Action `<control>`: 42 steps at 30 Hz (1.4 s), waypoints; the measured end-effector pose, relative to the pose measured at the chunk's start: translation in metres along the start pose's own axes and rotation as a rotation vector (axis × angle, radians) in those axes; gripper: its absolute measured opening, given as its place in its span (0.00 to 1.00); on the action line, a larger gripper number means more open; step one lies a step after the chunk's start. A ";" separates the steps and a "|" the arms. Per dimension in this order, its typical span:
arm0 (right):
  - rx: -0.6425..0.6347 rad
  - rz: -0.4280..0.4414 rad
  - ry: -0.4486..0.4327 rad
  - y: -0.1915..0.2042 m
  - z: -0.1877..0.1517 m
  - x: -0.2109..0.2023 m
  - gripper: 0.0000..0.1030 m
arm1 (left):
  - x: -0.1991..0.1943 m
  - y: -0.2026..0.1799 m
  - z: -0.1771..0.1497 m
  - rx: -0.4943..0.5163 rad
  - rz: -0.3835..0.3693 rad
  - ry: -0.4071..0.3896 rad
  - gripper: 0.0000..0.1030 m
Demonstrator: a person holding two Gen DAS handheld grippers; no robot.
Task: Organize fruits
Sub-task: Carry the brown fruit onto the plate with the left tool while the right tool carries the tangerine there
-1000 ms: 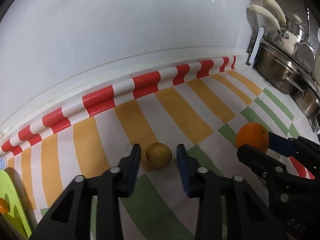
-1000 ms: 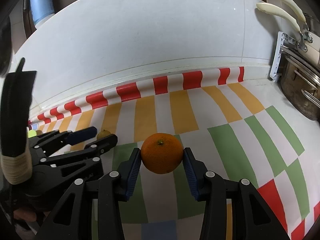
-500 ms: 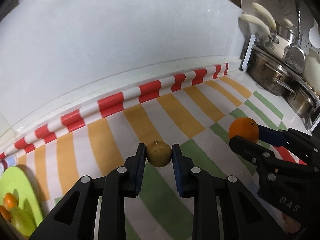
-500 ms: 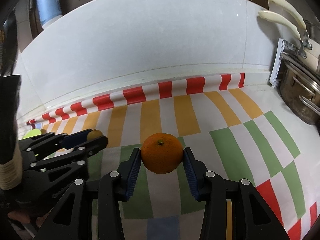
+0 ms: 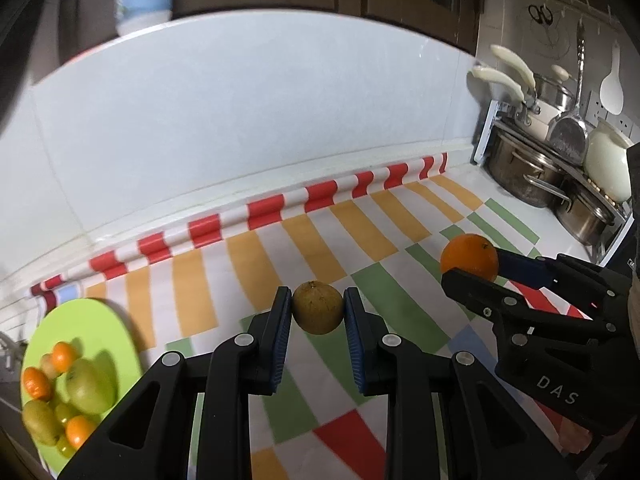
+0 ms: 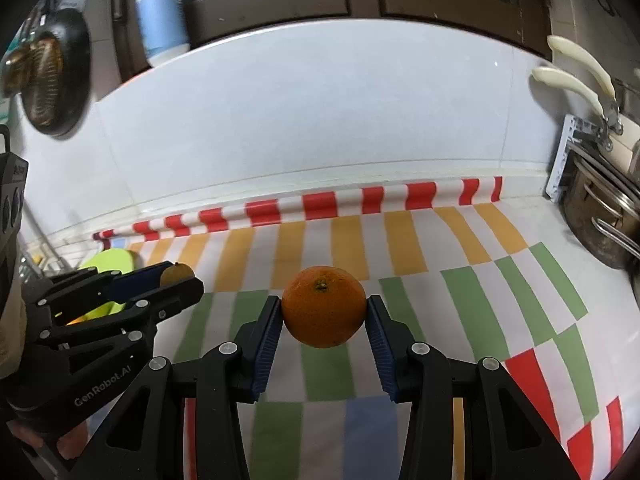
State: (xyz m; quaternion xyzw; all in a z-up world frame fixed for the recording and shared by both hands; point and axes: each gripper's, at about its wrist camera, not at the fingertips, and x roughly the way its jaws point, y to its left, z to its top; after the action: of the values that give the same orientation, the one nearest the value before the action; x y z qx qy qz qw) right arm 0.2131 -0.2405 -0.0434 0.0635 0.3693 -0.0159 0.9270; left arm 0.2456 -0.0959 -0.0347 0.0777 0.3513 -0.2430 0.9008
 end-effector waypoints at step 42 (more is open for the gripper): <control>-0.296 0.341 -0.016 0.179 -0.011 -0.042 0.42 | -0.149 0.127 -0.088 -0.243 0.303 -0.107 0.26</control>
State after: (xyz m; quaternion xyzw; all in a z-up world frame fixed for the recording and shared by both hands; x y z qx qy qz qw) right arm 0.1886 -0.0624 -0.0030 -0.0120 0.3441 0.1952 0.9183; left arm 0.1608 0.0988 -0.0042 0.0071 0.3139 -0.0644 0.9472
